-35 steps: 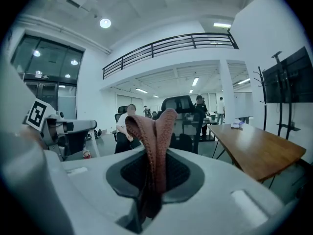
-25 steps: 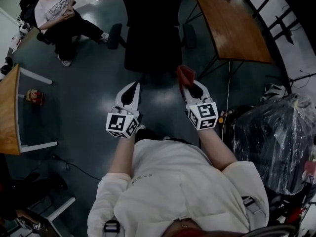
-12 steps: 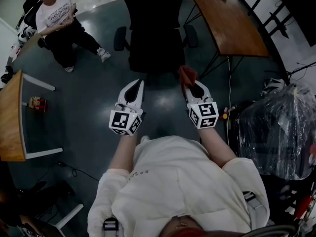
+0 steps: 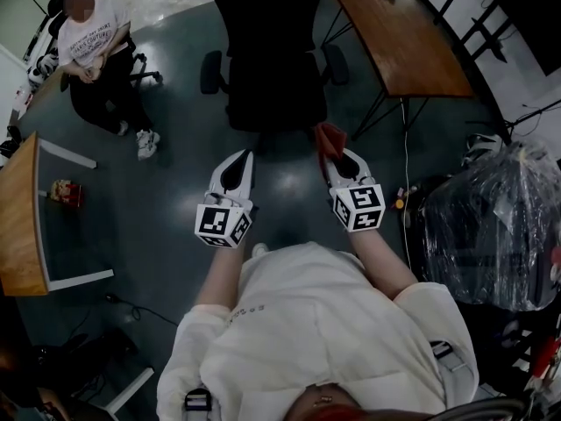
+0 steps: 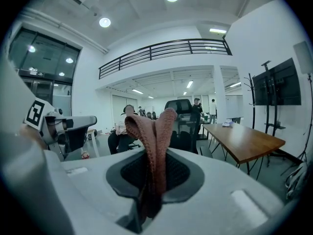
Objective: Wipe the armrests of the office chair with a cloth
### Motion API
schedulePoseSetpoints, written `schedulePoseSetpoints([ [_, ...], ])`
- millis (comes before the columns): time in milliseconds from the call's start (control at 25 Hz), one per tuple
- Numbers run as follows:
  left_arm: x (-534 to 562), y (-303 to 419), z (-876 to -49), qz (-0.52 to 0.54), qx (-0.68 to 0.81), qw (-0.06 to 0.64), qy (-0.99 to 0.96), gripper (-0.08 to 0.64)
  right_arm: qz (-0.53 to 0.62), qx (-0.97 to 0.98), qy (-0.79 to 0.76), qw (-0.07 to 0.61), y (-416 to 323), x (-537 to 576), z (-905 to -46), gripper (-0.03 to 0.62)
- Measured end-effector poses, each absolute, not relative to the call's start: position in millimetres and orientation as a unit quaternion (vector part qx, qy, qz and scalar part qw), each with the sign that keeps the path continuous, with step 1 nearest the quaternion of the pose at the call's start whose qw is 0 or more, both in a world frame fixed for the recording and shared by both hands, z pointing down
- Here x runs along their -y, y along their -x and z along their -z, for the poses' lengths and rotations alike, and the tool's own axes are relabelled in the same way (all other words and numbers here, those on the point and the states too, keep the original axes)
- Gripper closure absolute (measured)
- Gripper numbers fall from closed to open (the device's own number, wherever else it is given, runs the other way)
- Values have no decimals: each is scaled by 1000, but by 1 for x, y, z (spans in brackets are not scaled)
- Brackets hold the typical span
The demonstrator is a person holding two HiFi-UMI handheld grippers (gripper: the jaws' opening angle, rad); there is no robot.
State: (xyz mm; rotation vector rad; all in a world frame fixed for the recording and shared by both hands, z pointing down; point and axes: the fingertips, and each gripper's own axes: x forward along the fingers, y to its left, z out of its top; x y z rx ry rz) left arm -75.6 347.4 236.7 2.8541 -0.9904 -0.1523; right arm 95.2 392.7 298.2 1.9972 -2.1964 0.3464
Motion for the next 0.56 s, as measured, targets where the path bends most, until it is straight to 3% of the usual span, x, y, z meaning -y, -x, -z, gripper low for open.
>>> schedulePoseSetpoints([
  [560, -350, 70, -240, 38, 325, 58, -943, 543, -108, 731, -668, 91, -97, -395, -299, 546],
])
